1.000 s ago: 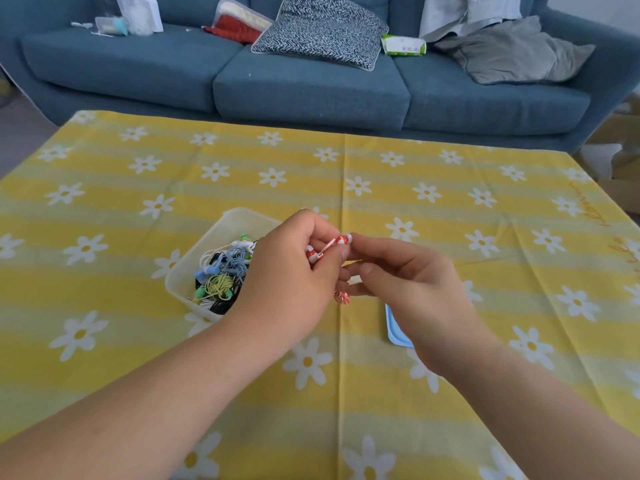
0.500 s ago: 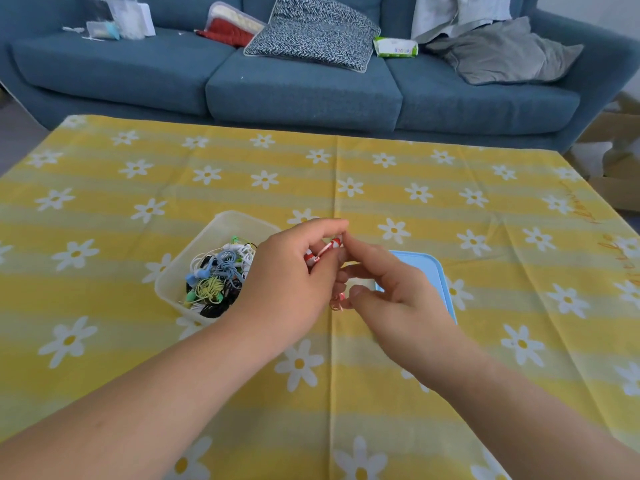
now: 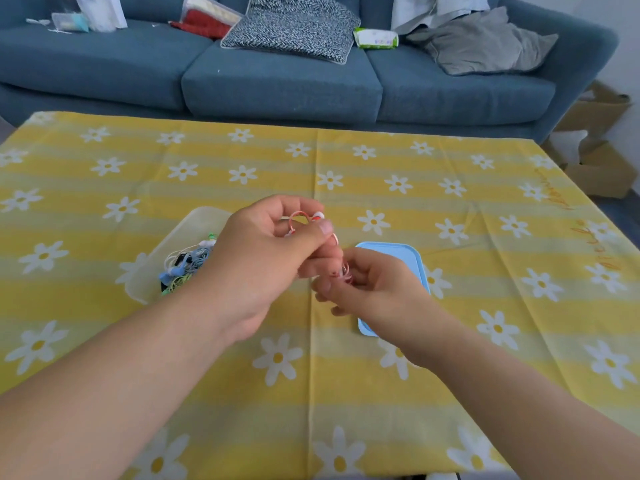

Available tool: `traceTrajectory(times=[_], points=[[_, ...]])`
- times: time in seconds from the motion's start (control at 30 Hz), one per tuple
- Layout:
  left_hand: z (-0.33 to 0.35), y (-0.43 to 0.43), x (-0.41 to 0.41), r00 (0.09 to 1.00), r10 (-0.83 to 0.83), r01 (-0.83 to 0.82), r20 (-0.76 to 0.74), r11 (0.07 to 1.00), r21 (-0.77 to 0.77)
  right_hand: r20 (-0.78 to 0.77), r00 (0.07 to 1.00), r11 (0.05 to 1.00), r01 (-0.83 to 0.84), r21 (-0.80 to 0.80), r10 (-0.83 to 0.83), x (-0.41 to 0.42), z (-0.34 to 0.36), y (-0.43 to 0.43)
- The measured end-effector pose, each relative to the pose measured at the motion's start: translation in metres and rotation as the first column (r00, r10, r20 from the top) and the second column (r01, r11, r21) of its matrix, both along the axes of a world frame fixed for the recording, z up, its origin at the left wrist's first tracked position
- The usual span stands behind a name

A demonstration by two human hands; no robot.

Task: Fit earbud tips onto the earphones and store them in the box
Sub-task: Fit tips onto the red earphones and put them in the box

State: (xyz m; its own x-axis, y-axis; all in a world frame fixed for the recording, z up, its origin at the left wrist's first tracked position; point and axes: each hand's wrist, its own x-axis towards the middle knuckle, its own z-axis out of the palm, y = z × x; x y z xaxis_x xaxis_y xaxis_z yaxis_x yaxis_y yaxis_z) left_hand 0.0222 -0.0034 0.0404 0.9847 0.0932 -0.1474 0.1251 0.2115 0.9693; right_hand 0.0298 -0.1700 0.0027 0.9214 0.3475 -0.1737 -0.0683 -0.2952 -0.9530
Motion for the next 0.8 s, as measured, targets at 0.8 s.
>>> traceTrajectory(times=[0.8], points=[[-0.018, 0.103, 0.009, 0.908, 0.272, -0.266, -0.319, 0.962, 0.066, 0.037, 0.986, 0.986, -0.162, -0.032, 0.163, 0.005, 0.01, 0.114]])
